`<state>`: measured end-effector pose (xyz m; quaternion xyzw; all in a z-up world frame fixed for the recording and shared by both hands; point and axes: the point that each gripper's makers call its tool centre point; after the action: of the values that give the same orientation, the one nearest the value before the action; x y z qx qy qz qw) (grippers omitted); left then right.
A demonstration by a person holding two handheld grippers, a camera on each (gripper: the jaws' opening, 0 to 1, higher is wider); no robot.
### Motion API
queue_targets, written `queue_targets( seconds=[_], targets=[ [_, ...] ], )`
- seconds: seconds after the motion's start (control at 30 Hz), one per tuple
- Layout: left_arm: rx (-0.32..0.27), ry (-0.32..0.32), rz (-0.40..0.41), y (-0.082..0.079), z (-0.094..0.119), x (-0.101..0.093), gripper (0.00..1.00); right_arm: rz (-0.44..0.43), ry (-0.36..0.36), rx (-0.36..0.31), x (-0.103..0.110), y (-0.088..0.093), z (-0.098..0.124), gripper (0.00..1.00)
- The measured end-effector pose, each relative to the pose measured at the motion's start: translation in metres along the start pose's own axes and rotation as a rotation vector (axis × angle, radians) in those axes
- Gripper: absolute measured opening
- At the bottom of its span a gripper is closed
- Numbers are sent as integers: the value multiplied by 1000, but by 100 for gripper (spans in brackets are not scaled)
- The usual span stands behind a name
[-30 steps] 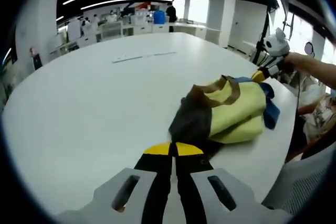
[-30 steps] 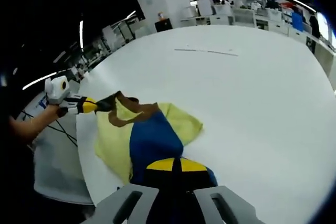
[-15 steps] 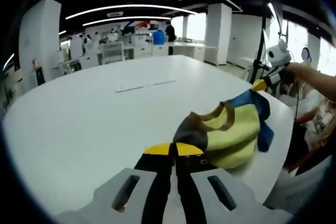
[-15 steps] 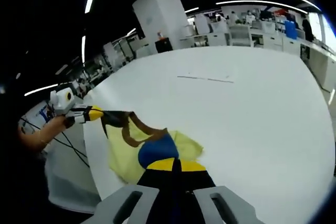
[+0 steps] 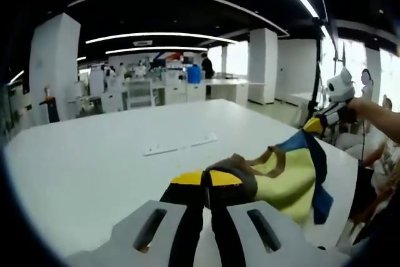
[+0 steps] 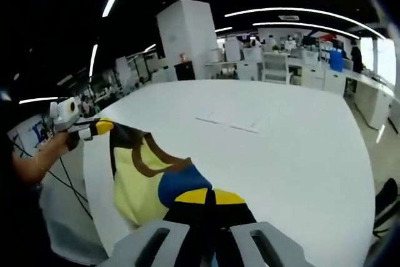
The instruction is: Fold the garment on the visible template until the final outline fits inside the template.
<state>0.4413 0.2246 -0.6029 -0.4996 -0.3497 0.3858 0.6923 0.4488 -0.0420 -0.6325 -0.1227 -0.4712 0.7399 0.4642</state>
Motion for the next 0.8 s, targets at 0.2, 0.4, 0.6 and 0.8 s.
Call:
queue_targets(
  seconds=[0.2, 0.4, 0.6, 0.8],
  targets=[
    [-81, -67, 22, -24, -24, 13, 0, 4, 77, -64, -19, -26, -1, 0],
    [-97, -124, 30, -27, -55, 32, 0, -16, 125, -114, -34, -42, -17, 0],
    [-109, -180, 30, -24, -83, 50, 0, -13, 221, -154, -61, -55, -39, 0],
    [-67, -200, 17, -2, -120, 68, 0, -39, 273, -174, -84, -61, -67, 0]
  ],
)
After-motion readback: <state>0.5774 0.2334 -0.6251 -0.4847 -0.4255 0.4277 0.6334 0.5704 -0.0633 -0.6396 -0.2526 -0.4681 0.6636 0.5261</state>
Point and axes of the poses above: the point that each gripper's makers call its tool centre point, and the gripper's own axes: z roughly backward along the fingers, x roughly to its left, y roughly out of its underside, and after that the axes turned 7 degrees about -z, right-handed
